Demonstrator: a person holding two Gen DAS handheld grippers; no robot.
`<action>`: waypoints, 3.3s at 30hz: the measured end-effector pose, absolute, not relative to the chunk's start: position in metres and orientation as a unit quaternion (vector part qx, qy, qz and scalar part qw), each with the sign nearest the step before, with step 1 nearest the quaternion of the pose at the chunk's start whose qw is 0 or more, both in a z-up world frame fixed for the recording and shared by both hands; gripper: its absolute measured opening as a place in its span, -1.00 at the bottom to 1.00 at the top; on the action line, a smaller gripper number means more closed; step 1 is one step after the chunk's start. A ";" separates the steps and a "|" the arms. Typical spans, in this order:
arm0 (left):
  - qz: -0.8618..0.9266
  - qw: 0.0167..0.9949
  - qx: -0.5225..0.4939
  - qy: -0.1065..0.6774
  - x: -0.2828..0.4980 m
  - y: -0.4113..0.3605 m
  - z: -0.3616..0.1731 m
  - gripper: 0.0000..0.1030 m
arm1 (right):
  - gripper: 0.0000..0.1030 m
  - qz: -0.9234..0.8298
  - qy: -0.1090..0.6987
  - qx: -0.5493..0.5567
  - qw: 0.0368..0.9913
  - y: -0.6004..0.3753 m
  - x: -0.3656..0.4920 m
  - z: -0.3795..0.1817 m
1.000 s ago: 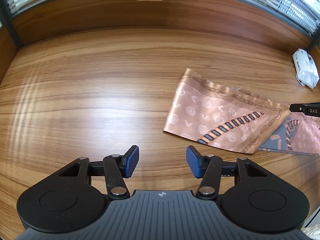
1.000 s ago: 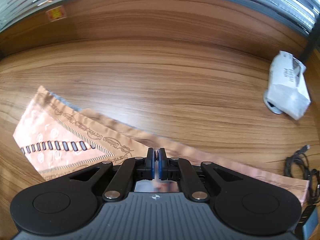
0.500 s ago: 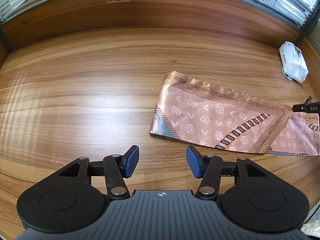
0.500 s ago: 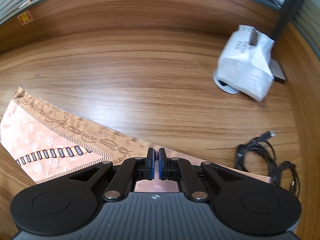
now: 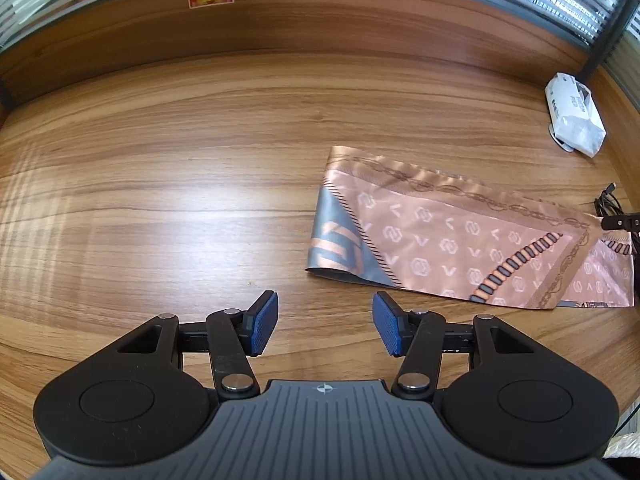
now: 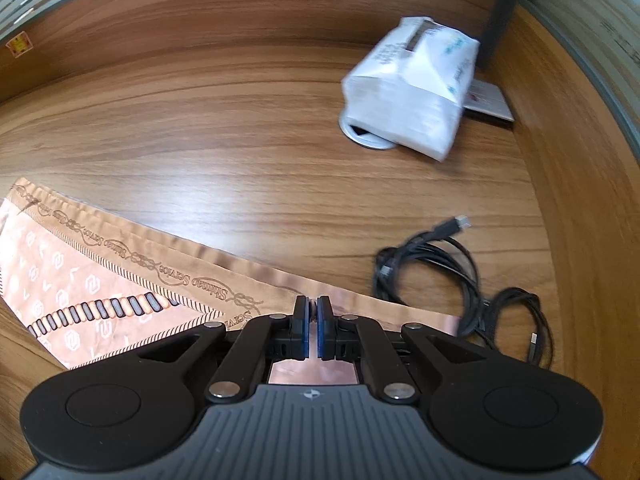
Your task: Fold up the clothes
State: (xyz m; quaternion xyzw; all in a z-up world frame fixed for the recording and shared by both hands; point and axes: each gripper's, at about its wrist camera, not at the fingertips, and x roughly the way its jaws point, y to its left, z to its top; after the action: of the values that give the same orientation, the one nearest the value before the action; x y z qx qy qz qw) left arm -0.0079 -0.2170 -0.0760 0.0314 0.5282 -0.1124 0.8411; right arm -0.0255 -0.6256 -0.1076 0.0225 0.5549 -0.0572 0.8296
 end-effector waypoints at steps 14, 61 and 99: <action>-0.112 0.844 0.044 0.523 -0.019 -0.238 -0.077 0.08 | -0.92 -0.084 0.550 0.008 0.831 -0.680 -0.039 -0.109; -0.131 0.818 0.062 0.557 0.043 -0.251 -0.135 -0.91 | -0.37 -0.131 0.549 0.079 0.822 -0.665 -0.137 -0.083; -0.091 0.850 0.017 0.518 -0.020 -0.065 -0.085 -0.92 | -0.33 0.071 0.555 0.055 0.827 -0.426 -0.062 -0.087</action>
State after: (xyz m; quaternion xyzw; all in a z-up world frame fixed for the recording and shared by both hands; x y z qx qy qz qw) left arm -0.0202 -0.0648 -0.0851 0.0173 0.5179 -0.0905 0.8505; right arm -0.0624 -0.4255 -0.0870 0.0551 0.5551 0.0708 0.8269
